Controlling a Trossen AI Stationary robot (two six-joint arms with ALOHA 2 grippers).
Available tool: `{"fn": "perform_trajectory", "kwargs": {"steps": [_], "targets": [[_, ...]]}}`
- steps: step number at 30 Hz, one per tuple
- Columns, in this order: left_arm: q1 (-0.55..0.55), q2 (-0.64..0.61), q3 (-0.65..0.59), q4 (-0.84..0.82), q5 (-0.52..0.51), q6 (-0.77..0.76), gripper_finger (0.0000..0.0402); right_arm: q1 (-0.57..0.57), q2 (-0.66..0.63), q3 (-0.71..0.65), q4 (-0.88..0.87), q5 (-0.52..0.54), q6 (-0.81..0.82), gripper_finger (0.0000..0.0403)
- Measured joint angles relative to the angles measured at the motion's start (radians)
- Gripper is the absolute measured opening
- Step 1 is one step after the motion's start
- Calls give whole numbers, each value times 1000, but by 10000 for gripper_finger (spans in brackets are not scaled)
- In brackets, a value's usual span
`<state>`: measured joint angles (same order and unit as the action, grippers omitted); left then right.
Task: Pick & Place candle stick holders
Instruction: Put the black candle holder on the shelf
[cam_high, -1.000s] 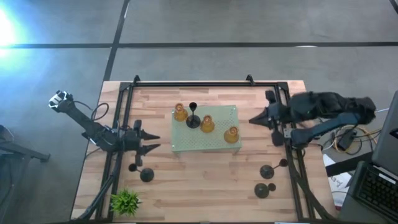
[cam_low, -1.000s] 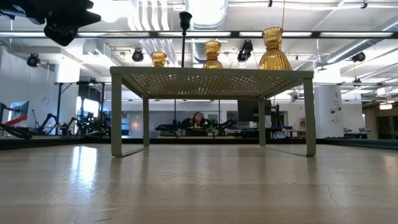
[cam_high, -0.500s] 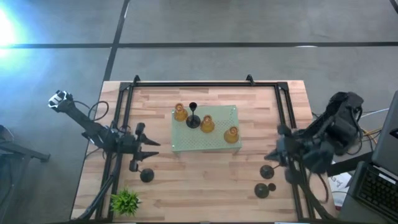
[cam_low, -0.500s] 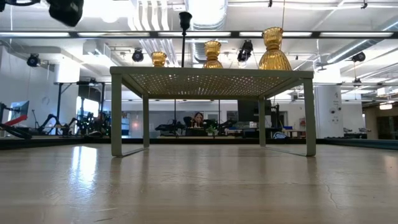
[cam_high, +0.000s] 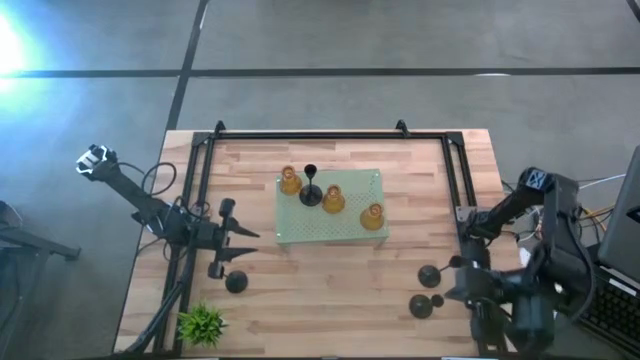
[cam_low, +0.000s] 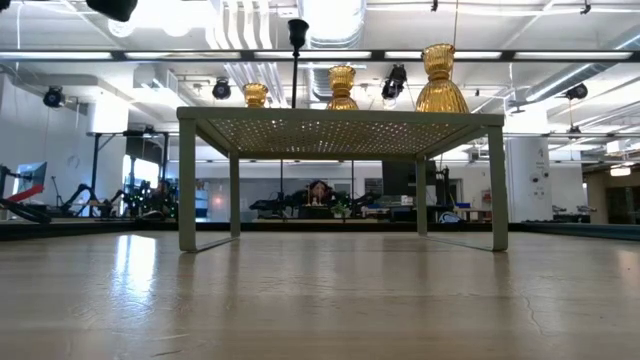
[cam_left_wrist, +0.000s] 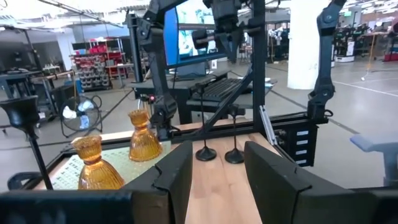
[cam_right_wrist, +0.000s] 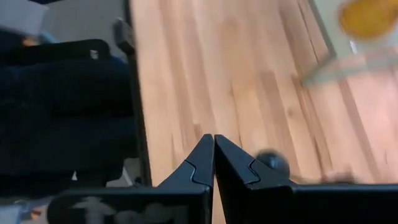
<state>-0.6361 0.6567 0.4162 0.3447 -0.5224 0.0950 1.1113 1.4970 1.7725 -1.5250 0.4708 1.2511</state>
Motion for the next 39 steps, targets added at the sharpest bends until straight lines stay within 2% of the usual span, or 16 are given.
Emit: {"fn": "perform_trajectory", "kwargs": {"steps": [4, 13, 24, 31, 39], "targets": [[0, 0, 7, -1, 0, 27, 149, 73, 41, 5, -46, 3, 206, 8], [2, -1, 45, 3, -28, 190, 149, 174, 141, -11, -47, 62, 451, 8], [17, -6, 57, 3, -29, 224, 149, 172, 259, -24, -46, 70, 573, 8], [20, -6, 57, 1, -29, 254, 149, 152, 299, -24, -29, -43, 664, 8], [21, -6, 56, -4, -29, 279, 149, 98, 348, -26, 50, -51, 660, 8]]}}
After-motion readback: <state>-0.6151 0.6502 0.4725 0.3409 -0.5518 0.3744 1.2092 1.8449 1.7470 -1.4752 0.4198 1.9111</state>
